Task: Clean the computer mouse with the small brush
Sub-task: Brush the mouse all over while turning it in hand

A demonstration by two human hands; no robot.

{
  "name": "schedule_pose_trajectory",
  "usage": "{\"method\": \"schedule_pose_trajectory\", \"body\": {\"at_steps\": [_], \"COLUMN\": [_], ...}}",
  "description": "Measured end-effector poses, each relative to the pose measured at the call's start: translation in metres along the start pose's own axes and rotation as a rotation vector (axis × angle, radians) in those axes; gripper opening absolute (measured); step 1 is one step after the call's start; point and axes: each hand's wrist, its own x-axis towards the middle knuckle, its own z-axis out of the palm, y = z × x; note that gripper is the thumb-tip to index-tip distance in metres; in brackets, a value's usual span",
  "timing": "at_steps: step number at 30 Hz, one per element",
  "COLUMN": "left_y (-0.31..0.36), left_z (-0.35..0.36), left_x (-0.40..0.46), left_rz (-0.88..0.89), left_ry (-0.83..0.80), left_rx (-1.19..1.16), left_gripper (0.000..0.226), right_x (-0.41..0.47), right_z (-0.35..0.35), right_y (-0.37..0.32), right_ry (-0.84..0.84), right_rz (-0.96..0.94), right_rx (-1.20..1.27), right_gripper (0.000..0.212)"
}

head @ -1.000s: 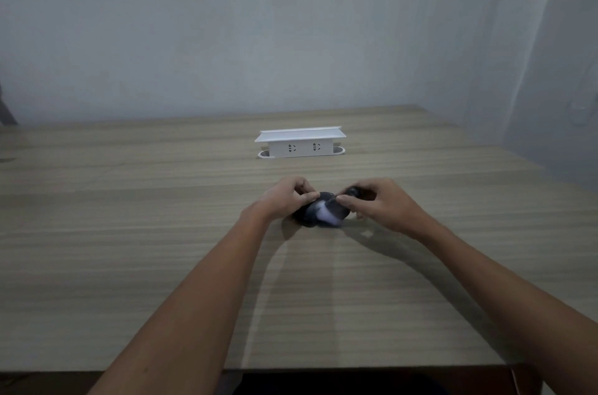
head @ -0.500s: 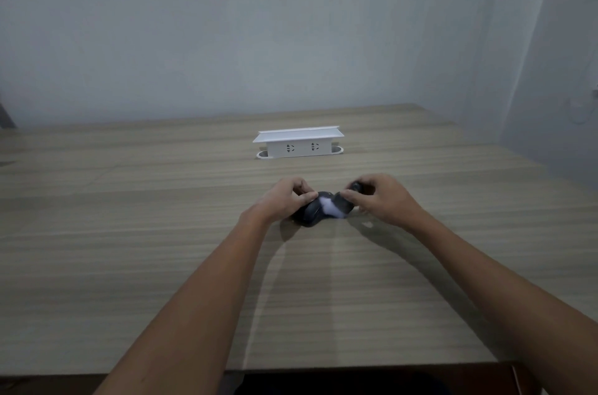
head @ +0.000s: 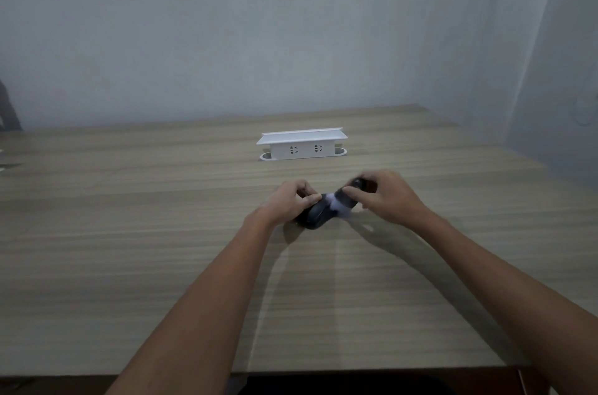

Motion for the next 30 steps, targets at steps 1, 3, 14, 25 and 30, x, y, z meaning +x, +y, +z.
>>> {"method": "schedule_pose_trajectory", "body": {"at_steps": [1, 3, 14, 25, 30], "left_y": [-0.001, -0.001, 0.005, 0.012, 0.017], "left_z": [0.000, 0.000, 0.000, -0.011, -0.027], "left_x": [0.000, 0.000, -0.004, -0.013, -0.011], "left_rz": [0.008, 0.016, -0.017, -0.018, 0.007], "left_ry": [0.003, 0.009, 0.002, 0.009, -0.211], "left_rx": [0.002, -0.007, -0.006, 0.173, 0.334], "left_gripper": [0.011, 0.013, 0.012, 0.008, 0.049], "right_x": [-0.003, -0.006, -0.005, 0.009, 0.009], "right_z": [-0.001, 0.000, 0.002, 0.011, 0.002], "right_y": [-0.004, -0.007, -0.003, -0.006, -0.017], "right_ry": [-0.098, -0.217, -0.148, 0.081, 0.095], "right_rz": [0.001, 0.031, 0.021, 0.129, 0.109], "right_rx": [0.112, 0.208, 0.111, 0.108, 0.005], "right_gripper": [0.016, 0.017, 0.017, 0.021, 0.020]}}
